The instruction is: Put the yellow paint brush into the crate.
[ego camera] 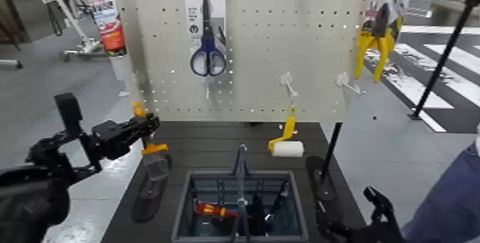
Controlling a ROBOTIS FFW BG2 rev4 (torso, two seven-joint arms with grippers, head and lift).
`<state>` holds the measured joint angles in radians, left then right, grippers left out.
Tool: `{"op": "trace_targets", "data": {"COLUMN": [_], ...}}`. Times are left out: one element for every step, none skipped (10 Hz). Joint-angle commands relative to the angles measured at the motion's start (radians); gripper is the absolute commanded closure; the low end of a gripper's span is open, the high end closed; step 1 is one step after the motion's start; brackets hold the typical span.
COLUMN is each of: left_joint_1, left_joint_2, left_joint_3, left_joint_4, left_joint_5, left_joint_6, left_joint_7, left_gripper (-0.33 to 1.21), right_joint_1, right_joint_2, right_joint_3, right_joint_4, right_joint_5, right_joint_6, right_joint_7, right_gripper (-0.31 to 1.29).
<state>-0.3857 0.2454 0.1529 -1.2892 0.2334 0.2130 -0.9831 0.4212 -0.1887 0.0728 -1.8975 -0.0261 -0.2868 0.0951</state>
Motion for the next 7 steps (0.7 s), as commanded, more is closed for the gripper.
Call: {"op": "trace_targets", "data": {"left_joint_1": [0.001,0.001,0.002,0.002,0.002,0.002,0.007], "left_joint_2": [0.000,0.000,0.000,0.000,-0.001,-0.003,-0.006], "left_joint_3": [0.002,0.002,0.002,0.002,0.005,0.007,0.010], "left_joint_4": [-0.009,-0.013,-0.013,-0.013,-0.015,-0.016,-0.025], "left_joint_5": [0.000,-0.002,-0.002,-0.002,-0.003,-0.002,0.000], "left_joint_6": [0.000,0.005,0.006,0.006,0.005,0.005,0.003], "left_joint_7": [0.001,0.001,0.003,0.003,0.004,0.004,0.004], "left_gripper": [1.10,1.10,1.10,1.10,1.10,1.10,1.10], "right_joint_1": [0.001,0.001,0.001,0.001,0.001,0.001,0.002], "right_joint_2": [0.000,0.000,0.000,0.000,0.000,0.000,0.000], "right_joint_3": [-0.001,0.001,-0.001,-0.001,0.001,-0.001,-0.001], "right_joint_4": [0.000,0.000,-0.002,-0.002,-0.002,-0.002,-0.002], "right_joint_5": [0.000,0.000,0.000,0.000,0.000,0.000,0.000], "right_joint_6": [0.000,0.000,0.000,0.000,0.000,0.000,0.000], "right_joint_7": [0.000,0.000,0.002,0.002,0.002,0.002,0.003], "right_gripper": [0.16,0.16,0.16,0.16,0.16,0.16,0.16]}}
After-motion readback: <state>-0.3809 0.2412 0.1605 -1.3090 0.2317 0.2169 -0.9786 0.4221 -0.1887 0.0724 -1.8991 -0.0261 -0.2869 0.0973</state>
